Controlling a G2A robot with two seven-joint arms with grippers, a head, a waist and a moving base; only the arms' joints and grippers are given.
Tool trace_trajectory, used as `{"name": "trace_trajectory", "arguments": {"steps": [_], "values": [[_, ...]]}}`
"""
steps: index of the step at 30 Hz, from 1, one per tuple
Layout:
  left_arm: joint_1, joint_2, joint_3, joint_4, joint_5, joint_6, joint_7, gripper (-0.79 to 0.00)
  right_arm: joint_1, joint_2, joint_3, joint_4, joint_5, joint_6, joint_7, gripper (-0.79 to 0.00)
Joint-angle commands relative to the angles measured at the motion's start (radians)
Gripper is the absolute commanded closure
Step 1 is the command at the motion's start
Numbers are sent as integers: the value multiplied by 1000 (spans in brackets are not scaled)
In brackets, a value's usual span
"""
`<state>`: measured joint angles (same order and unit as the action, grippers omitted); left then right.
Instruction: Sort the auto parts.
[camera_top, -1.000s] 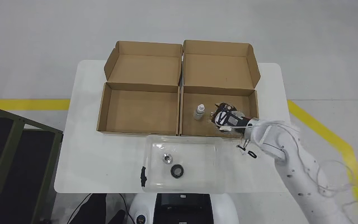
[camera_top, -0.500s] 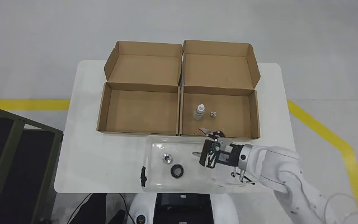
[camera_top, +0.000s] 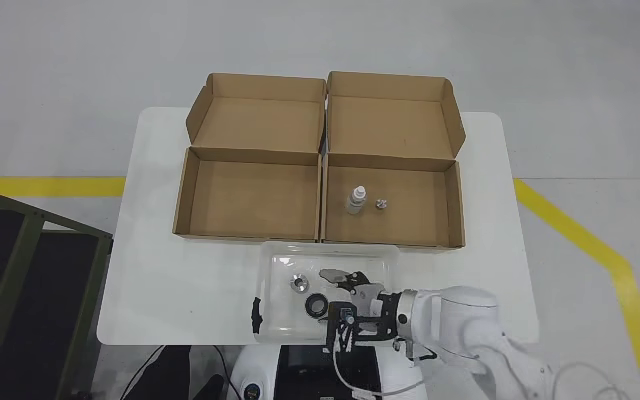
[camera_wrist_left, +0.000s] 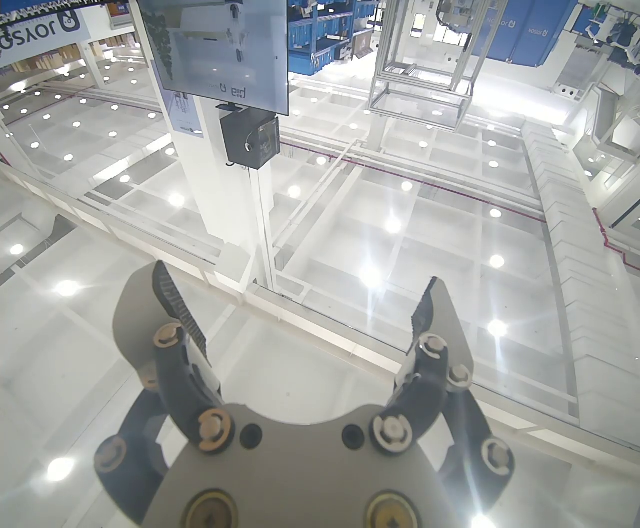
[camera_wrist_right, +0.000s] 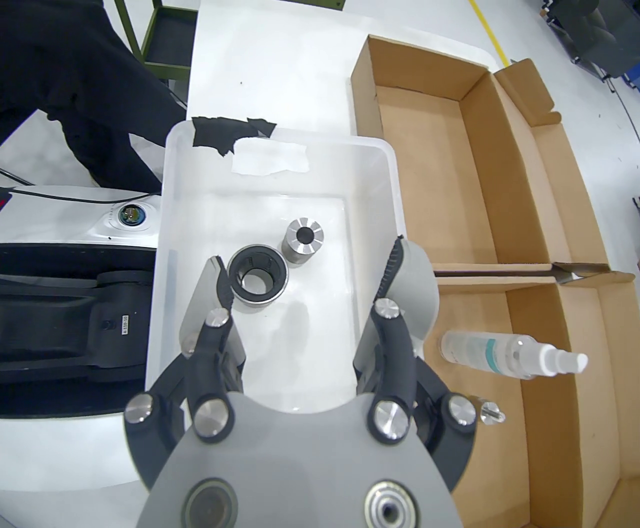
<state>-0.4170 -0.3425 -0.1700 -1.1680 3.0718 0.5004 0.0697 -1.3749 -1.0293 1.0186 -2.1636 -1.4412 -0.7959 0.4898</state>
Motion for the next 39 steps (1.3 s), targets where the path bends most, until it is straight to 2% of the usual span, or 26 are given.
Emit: {"name": "trace_trajectory", "arguments": {"steps": [1,15,30,35,37,39], "values": [[0,0,0,0,0,0,0,-785,7,-3,-19,19,-1,3,0,-548],[0,0,0,0,0,0,0,-785,62,-18,-99,143,12,13,16,-610],[0,0,0,0,0,0,0,-785,166,-52,-195,292,61,43,29,-576],[0,0,0,0,0,0,0,-785,185,-60,-213,321,71,50,30,-514],[0,0,0,0,0,0,0,-785,190,-61,-215,327,73,50,32,-397],[0,0,0,0,0,0,0,-785,192,-61,-214,329,76,50,34,-382]]}}
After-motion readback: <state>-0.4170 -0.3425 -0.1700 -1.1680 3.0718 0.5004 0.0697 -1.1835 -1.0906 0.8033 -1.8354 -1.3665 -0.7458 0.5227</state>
